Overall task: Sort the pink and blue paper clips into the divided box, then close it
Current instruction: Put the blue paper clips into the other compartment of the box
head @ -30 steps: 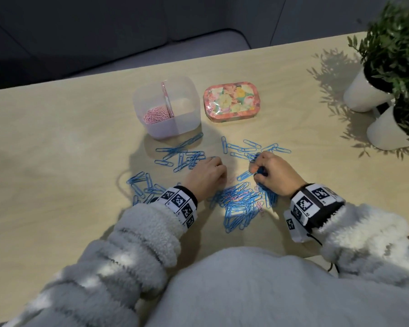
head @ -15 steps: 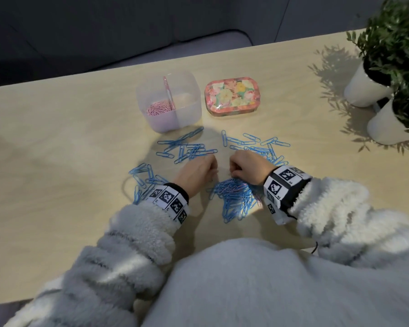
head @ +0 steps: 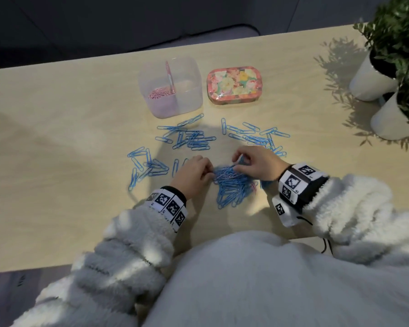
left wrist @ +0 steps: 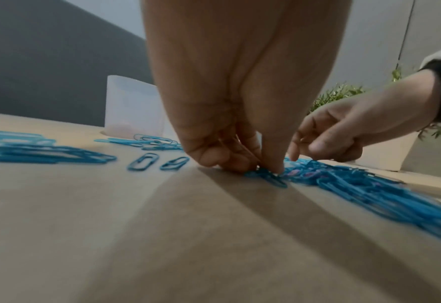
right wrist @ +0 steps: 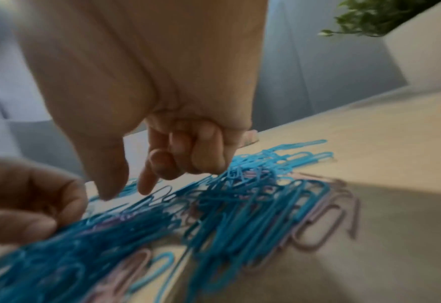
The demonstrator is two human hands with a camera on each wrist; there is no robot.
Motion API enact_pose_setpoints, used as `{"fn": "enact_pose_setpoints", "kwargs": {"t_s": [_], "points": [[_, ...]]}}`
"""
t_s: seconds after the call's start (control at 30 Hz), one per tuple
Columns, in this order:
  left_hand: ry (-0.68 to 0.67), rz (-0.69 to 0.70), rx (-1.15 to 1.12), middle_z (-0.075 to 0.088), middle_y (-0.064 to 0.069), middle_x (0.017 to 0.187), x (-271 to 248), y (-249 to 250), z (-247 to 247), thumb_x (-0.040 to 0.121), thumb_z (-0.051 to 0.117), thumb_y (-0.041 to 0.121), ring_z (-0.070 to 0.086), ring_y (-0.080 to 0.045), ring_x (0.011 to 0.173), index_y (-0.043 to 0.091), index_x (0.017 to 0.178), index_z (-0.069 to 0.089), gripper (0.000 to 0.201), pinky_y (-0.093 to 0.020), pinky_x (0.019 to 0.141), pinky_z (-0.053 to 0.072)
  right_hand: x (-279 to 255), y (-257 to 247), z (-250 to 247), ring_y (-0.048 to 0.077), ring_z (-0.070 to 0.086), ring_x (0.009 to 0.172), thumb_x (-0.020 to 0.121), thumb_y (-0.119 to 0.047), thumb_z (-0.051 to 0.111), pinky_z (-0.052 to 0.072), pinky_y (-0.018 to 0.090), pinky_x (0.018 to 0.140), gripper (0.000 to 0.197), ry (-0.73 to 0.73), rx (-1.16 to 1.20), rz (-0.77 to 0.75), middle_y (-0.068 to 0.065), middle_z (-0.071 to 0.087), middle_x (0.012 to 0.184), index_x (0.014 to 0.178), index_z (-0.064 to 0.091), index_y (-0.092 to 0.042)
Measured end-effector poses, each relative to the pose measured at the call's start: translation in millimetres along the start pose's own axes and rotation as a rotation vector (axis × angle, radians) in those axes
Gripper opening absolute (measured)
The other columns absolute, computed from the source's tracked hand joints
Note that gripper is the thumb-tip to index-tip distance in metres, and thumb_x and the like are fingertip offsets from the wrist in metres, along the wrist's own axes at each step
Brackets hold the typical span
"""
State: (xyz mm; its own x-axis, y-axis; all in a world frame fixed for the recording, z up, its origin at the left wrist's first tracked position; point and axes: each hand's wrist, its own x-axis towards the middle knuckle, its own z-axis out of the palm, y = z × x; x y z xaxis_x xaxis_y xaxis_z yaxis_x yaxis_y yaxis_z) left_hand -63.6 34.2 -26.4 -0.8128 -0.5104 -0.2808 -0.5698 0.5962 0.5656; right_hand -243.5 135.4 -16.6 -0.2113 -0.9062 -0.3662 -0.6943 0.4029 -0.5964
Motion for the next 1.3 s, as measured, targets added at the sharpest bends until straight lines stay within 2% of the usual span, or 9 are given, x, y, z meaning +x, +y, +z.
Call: {"fn": "enact_pose_setpoints", "kwargs": {"t_s": [0.07,0.2,0.37,0.47,0.57,0.67,0.93,1.17,1.3], "points": [[0.053,-0.026,0.005,0.057,-0.016,0.1,-1,-3,-2,0.085,0.059,0.015,0.053,-0.029,0.096,0.004,0.092,0.059,0.013,-0.033,0.081,0.037,0,-2,7,0.013,0.047,0.072,0.079,-0.029,0.065,0.035,0.026,0.07,0.018,-0.015,-0.148,-0.019,-0.015,0.042,0.059,0.096,0.062,-0.023],[0.122,-0.102,0.035,0.063,-0.017,0.097,-1,-15,-14,0.085,0.057,0.011,0.056,-0.032,0.094,0.003,0.089,0.06,0.01,-0.035,0.076,0.038,5,-1,-2,0.017,0.047,0.076,0.083,-0.021,0.061,0.036,0.03,0.068,0.008,0.054,-0.116,-0.023,-0.01,0.044,0.063,0.089,0.063,-0.016],[0.184,-0.108,0.032,0.065,-0.016,0.1,-5,-12,-19,0.087,0.043,0.002,0.056,-0.03,0.098,0.005,0.097,0.061,0.02,-0.035,0.08,0.039,10,14,-23,0.012,0.04,0.055,0.08,-0.016,0.065,0.029,0.028,0.052,0.004,0.19,0.025,0.051,-0.011,0.042,0.055,0.08,0.067,-0.013],[0.129,-0.094,-0.03,0.063,-0.012,0.095,-3,0,-9,0.091,0.044,0.013,0.055,-0.028,0.094,0.006,0.095,0.059,0.017,-0.033,0.077,0.038,11,21,-25,0.004,0.036,0.051,0.08,-0.014,0.065,0.029,0.027,0.054,0.005,0.199,0.06,0.063,-0.009,0.04,0.052,0.08,0.07,-0.012],[0.085,-0.081,0.04,0.052,-0.002,0.082,2,12,4,0.091,0.052,0.028,0.048,-0.02,0.08,0.009,0.093,0.061,0.021,-0.029,0.069,0.035,8,23,-20,0.017,0.045,0.057,0.084,-0.016,0.059,0.032,0.027,0.059,0.013,0.272,0.041,0.099,-0.01,0.044,0.053,0.089,0.071,-0.017],[0.129,-0.062,0.092,0.048,-0.001,0.082,11,17,9,0.091,0.052,0.027,0.043,-0.017,0.079,0.01,0.096,0.058,0.019,-0.028,0.068,0.031,2,21,-16,0.021,0.051,0.068,0.085,-0.018,0.056,0.033,0.026,0.063,0.014,0.336,-0.003,0.114,-0.01,0.046,0.056,0.088,0.07,-0.022],[0.014,-0.009,0.129,0.054,-0.015,0.103,27,18,6,0.088,0.057,0.018,0.051,-0.03,0.097,0.005,0.095,0.057,0.015,-0.038,0.082,0.042,-2,6,0,0.026,0.059,0.094,0.081,-0.026,0.062,0.036,0.028,0.069,0.013,0.206,-0.193,0.006,0.002,0.062,0.101,0.092,0.066,-0.018],[0.071,0.015,0.132,0.057,-0.016,0.105,23,18,6,0.089,0.052,0.012,0.052,-0.03,0.098,0.003,0.1,0.054,0.014,-0.038,0.079,0.04,2,12,-6,0.027,0.058,0.09,0.085,-0.018,0.054,0.04,0.031,0.071,0.009,0.186,-0.064,0.055,0.003,0.06,0.09,0.087,0.061,-0.012],[0.061,0.029,0.161,0.056,-0.016,0.106,24,18,7,0.089,0.05,0.011,0.051,-0.031,0.1,0.002,0.097,0.057,0.013,-0.034,0.082,0.038,11,14,-20,0.024,0.055,0.085,0.09,-0.015,0.048,0.038,0.03,0.069,0.012,0.214,-0.077,0.081,0.008,0.063,0.096,0.088,0.058,-0.01]]}}
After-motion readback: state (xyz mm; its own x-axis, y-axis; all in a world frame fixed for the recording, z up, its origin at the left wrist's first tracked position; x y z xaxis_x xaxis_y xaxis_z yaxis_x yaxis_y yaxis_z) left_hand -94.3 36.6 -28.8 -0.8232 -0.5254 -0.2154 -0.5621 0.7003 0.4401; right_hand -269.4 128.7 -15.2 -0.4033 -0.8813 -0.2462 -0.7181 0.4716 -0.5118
